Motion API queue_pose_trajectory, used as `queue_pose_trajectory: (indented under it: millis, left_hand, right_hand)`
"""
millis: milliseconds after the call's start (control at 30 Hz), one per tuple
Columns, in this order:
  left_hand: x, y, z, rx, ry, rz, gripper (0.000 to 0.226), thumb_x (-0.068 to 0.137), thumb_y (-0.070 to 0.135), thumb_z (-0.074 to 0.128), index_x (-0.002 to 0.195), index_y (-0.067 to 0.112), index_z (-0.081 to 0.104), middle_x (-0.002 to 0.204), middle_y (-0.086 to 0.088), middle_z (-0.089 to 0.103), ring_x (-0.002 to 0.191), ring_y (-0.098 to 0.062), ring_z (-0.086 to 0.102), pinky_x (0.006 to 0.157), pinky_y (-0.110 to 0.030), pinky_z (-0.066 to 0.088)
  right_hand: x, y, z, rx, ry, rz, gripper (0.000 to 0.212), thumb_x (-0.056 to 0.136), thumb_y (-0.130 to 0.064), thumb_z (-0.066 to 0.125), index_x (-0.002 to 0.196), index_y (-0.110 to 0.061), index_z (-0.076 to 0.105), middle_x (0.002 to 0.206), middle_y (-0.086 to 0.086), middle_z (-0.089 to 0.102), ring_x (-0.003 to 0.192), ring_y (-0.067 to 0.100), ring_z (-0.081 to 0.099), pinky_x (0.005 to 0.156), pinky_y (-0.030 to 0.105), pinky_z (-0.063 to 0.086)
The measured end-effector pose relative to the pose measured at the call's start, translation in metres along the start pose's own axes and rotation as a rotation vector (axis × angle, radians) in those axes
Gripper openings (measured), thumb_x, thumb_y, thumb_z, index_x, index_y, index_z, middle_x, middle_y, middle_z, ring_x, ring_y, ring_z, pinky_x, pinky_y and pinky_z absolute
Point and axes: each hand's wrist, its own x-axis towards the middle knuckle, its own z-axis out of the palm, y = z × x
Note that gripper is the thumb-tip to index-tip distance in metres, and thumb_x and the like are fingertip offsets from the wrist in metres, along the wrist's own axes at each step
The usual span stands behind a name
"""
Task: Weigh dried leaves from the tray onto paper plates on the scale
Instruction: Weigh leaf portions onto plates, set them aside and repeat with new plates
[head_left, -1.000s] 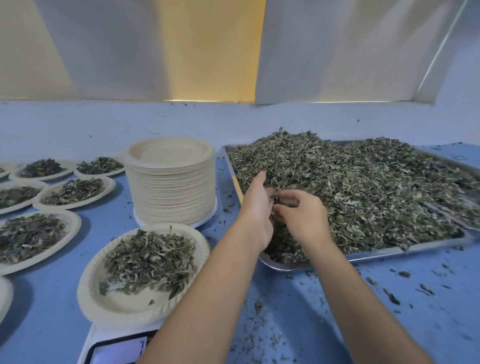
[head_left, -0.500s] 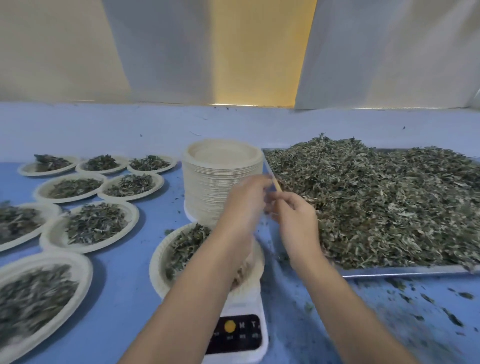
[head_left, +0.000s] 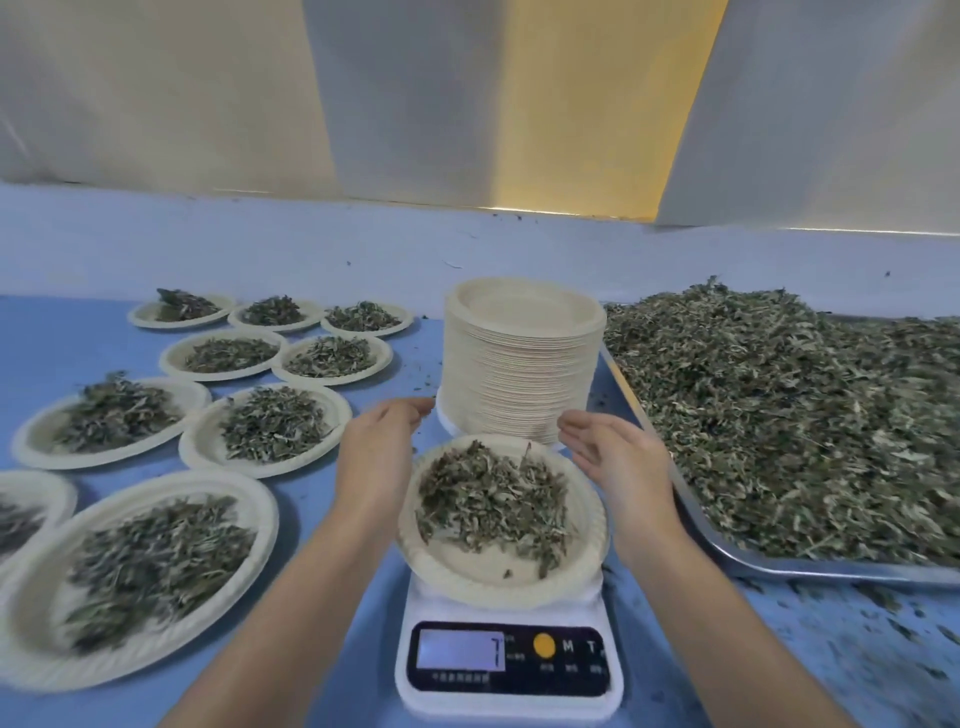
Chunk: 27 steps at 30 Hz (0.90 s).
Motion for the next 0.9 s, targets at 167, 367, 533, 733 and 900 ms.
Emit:
queue_pose_trajectory:
  millis: [167,367,533,733,900]
  left_hand:
    - [0.007,-0.006,0.003,-0.07,0.005,-0.132,0.029,0.091,0.01,0.044,0.107,0.013,0.067,0.117,-0.003,0.065,0.113,-0.016,0.057,0.1,-0.034,0.042]
    - [0.012,0.0,-0.013,-0.198,-0.008,-0.242,0.027,0.09,-0.007,0.045,0.1,0.008,0.066,0.099,-0.006,0.067,0.095,-0.021,0.065,0.078,-0.035,0.054]
    - [0.021,0.012,-0.04,-0.301,-0.072,-0.309,0.036,0.086,-0.021,0.04,0.1,0.005,0.062,0.117,-0.01,0.063,0.104,-0.027,0.061,0.076,-0.038,0.051]
    - [0.042,0.041,-0.1,-0.401,-0.046,-0.313,0.037,0.088,-0.02,0.036,0.102,0.007,0.057,0.12,-0.009,0.06,0.09,-0.026,0.061,0.054,-0.033,0.052]
    - [0.065,0.054,-0.154,-0.47,0.133,-0.248,0.036,0.089,-0.02,0.034,0.089,0.008,0.055,0.115,-0.008,0.059,0.092,-0.025,0.061,0.061,-0.035,0.049]
  right_hand:
    - [-0.003,-0.002,0.004,0.131,-0.008,0.059,0.025,0.096,0.001,0.042,0.1,-0.006,0.066,0.103,0.009,0.07,0.098,0.015,0.067,0.085,0.024,0.052]
    - [-0.006,-0.013,0.009,0.318,0.012,0.146,0.023,0.091,0.005,0.046,0.099,-0.001,0.067,0.098,0.012,0.072,0.093,0.017,0.07,0.087,0.029,0.053]
    - [-0.009,-0.03,0.036,0.366,-0.03,0.146,0.021,0.089,0.005,0.049,0.098,0.001,0.067,0.093,0.012,0.073,0.089,0.016,0.071,0.074,0.023,0.057]
    - [-0.005,-0.041,0.094,0.203,-0.103,0.133,0.023,0.081,0.007,0.052,0.088,-0.006,0.07,0.078,0.006,0.068,0.069,0.014,0.062,0.058,0.023,0.051]
    - [0.0,-0.038,0.151,0.029,-0.27,0.217,0.01,0.084,-0.014,0.062,0.087,-0.005,0.065,0.075,0.017,0.057,0.066,0.02,0.054,0.058,0.027,0.045]
